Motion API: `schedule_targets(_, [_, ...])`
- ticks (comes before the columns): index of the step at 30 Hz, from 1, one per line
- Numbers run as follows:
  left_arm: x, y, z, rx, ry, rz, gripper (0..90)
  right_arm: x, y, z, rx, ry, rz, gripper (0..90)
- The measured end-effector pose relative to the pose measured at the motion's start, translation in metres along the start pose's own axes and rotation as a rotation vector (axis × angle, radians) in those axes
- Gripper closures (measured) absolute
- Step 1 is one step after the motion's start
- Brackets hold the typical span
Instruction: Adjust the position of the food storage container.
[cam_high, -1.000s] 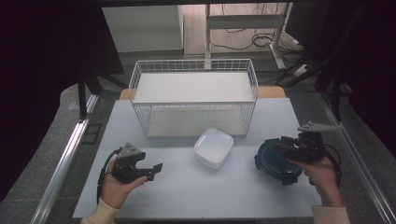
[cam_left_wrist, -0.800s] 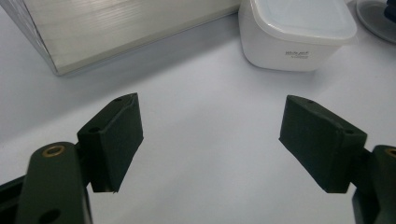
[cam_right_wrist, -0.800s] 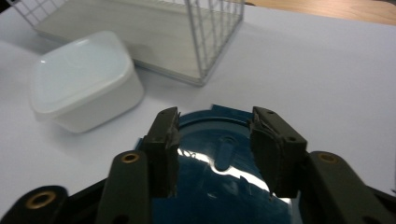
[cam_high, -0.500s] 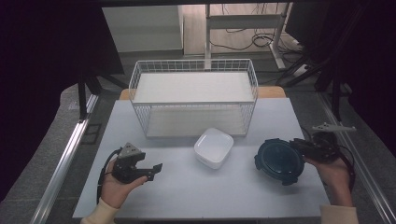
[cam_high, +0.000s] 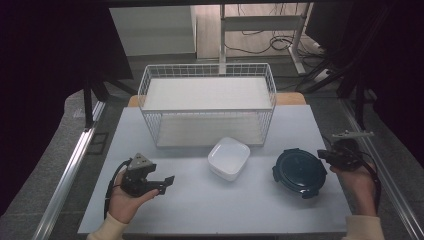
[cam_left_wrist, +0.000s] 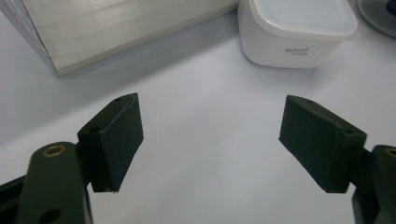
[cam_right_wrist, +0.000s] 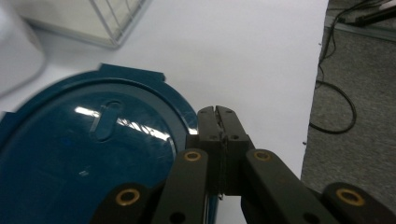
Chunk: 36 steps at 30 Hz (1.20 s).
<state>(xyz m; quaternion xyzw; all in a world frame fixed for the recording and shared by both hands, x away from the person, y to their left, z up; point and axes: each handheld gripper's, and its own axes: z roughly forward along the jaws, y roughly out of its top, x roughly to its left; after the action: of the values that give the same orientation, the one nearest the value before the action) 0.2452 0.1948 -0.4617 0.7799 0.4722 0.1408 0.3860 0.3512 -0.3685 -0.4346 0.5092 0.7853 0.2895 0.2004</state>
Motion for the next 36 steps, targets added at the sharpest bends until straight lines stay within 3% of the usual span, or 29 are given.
schedule_targets(11, [0.001,-0.001,0.003,0.01,0.003,-0.002,21.3,-0.003,0.0,0.019,0.065,-0.012,-0.03,89.2])
schedule_targets(22, [0.0,-0.002,0.006,0.021,0.0,-0.001,21.3,0.002,0.0,0.018,0.089,-0.019,-0.099,89.5])
schedule_targets(36, [0.0,-0.002,0.007,0.029,0.001,0.004,21.2,0.02,0.002,0.02,0.113,0.04,-0.167,89.6])
